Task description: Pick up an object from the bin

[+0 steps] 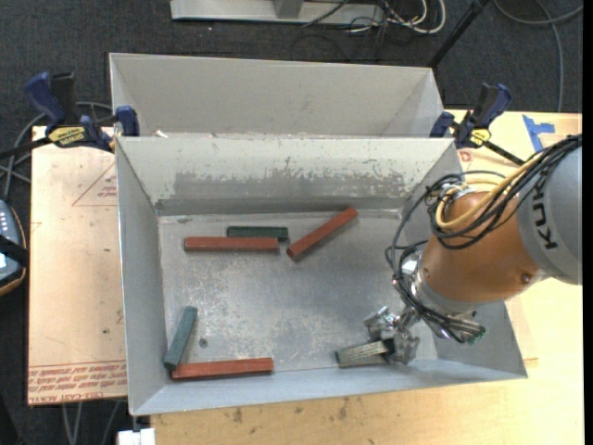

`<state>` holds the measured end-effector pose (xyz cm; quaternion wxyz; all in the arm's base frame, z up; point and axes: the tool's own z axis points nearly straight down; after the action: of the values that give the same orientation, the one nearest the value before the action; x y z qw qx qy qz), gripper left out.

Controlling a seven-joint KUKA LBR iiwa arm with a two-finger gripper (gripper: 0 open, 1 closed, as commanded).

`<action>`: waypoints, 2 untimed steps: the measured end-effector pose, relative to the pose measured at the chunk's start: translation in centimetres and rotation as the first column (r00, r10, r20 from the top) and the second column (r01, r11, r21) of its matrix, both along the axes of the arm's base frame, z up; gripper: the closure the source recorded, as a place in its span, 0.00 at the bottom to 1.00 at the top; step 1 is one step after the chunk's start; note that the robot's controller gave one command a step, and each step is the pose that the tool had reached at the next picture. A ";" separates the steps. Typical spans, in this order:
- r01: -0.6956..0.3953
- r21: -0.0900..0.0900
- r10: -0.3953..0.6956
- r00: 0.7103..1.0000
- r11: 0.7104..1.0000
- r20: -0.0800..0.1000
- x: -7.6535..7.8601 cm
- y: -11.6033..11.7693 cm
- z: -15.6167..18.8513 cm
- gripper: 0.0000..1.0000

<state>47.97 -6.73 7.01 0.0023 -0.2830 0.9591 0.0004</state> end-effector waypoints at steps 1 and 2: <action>-0.088 -0.003 0.088 0.996 0.996 0.004 0.3 -1.3 9.6 1.00; -0.088 0.000 0.088 0.996 0.996 -0.003 0.2 -1.2 9.2 0.00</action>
Offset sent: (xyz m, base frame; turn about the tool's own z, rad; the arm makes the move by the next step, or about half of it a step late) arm 0.0011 -0.0126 0.0922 -0.0913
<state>48.15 -7.91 16.19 0.0010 -0.3249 0.9457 0.0007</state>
